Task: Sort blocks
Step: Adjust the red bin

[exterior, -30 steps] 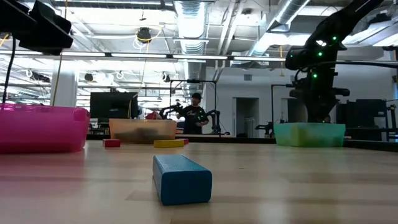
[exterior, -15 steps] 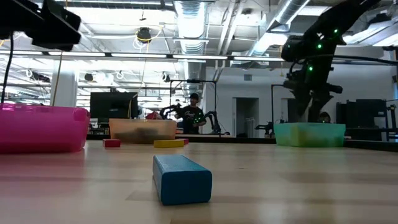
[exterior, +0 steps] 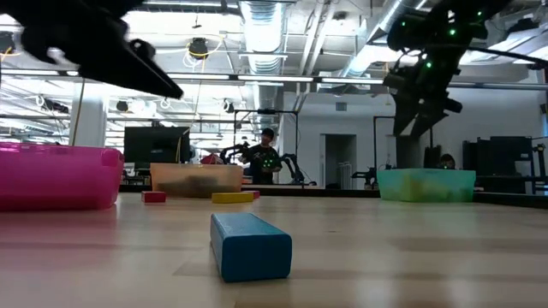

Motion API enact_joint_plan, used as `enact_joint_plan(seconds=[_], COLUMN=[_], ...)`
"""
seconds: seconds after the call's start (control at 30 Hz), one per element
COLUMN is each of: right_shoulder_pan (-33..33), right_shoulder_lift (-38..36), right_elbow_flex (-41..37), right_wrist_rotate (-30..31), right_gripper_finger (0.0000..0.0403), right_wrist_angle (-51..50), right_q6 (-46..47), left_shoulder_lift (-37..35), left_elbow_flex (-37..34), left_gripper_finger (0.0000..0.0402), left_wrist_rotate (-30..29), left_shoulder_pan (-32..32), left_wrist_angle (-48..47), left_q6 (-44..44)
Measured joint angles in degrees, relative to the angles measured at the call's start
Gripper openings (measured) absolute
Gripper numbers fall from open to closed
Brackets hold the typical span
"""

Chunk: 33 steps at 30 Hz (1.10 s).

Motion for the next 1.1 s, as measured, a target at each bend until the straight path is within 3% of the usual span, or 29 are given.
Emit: enact_joint_plan(seconds=[0.17,0.37,0.6,0.87,1.1], right_shoulder_pan=[6.29,13.94,24.53,34.28,39.25], right_shoulder_lift=[0.23,0.96,0.96,0.96,0.96], right_elbow_flex=[0.0,0.02,0.02,0.02,0.02], right_wrist_rotate=[0.07,0.11,0.23,2.81,4.77], right_gripper_finger=[0.026,0.026,0.026,0.026,0.026], right_wrist_angle=[0.02,0.09,0.92,3.68,5.62], right_q6=[2.05,4.15,6.4,8.12,8.26], left_shoulder_lift=[0.0,0.0,0.0,1.03,7.82], left_elbow_flex=[8.74,15.51,15.89,15.92,18.15], left_gripper_finger=[0.019,0.019,0.019,0.019,0.019], left_wrist_rotate=[0.88,7.76,18.4,17.8,13.95], left_shoulder_pan=[6.88,14.79,21.16,28.74,37.86], left_wrist_angle=[-19.01,-33.92,-37.22,-37.9,-49.7], left_q6=[-4.16,-7.09,4.94,17.11,19.41])
